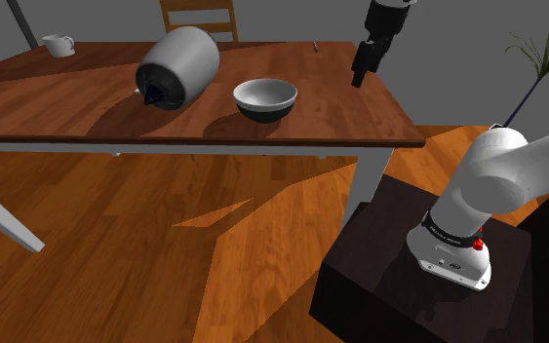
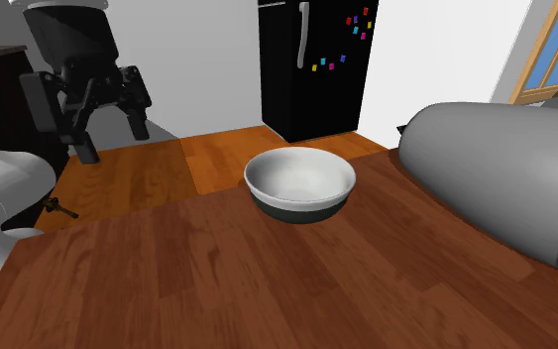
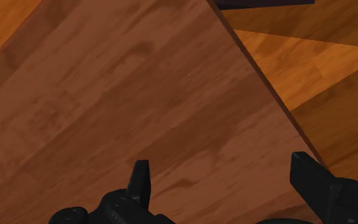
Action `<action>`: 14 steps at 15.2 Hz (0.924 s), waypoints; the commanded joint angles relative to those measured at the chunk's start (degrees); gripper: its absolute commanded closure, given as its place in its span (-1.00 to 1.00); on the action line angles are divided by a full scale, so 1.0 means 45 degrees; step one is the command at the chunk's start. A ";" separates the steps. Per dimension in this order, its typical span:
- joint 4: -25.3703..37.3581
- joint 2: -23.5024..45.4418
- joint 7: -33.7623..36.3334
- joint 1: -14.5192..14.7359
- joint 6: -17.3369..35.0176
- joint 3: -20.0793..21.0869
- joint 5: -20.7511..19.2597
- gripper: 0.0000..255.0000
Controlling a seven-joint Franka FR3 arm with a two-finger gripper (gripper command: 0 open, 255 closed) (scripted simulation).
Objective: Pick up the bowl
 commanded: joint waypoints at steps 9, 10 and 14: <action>0.2862 0.4292 0.1012 -0.0363 0.1169 0.0226 0.0339 -1.00; 0.3292 0.4823 0.1131 -0.0403 0.1240 0.0246 0.0367 -1.00; 0.5180 0.6947 0.1594 -0.0529 0.1356 0.0299 0.0454 -1.00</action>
